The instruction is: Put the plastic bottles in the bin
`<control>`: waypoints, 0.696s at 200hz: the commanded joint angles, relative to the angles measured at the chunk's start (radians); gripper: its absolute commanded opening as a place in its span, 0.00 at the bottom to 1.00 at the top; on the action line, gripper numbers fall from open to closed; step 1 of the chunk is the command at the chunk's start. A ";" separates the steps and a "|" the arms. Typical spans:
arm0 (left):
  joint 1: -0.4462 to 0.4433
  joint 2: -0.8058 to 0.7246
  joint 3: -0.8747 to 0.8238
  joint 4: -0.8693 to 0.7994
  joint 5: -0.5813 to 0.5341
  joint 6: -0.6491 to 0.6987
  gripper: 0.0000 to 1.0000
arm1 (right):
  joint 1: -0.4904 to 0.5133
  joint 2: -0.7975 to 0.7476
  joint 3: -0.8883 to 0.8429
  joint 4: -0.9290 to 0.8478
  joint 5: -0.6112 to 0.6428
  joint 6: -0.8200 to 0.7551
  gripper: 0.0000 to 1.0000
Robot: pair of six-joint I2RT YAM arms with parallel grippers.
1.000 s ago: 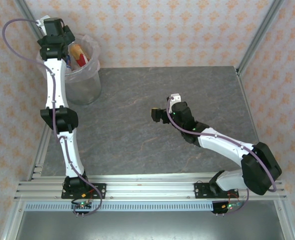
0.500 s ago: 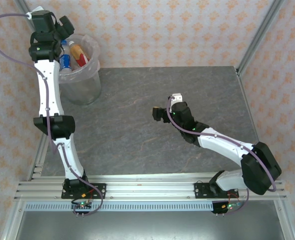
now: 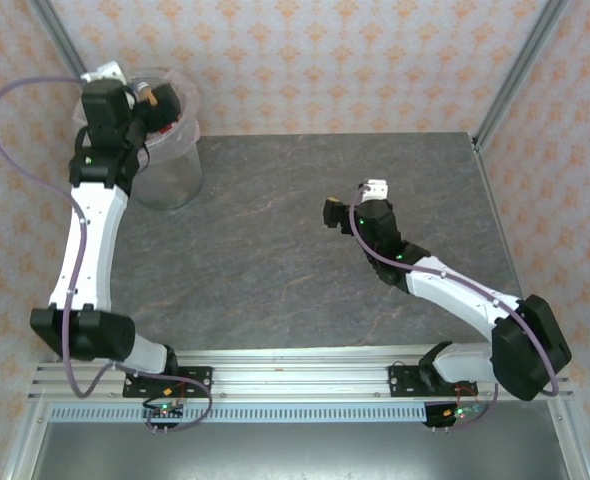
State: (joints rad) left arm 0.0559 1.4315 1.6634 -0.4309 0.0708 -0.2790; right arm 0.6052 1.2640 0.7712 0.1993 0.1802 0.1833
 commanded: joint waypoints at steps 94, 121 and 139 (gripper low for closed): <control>-0.021 -0.465 -0.690 0.228 -0.127 -0.021 1.00 | -0.164 -0.109 -0.136 0.127 0.200 0.025 0.99; -0.019 -0.496 -0.811 0.240 -0.248 -0.074 1.00 | -0.241 -0.135 -0.180 0.115 0.214 -0.010 0.99; -0.020 -0.521 -0.925 0.311 -0.323 -0.074 1.00 | -0.285 -0.150 -0.217 0.119 0.246 -0.047 0.99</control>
State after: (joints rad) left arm 0.0391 0.9474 0.8490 -0.2089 -0.1017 -0.3210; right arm 0.3630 1.1469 0.5938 0.2817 0.3538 0.1799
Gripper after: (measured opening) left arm 0.999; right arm 0.992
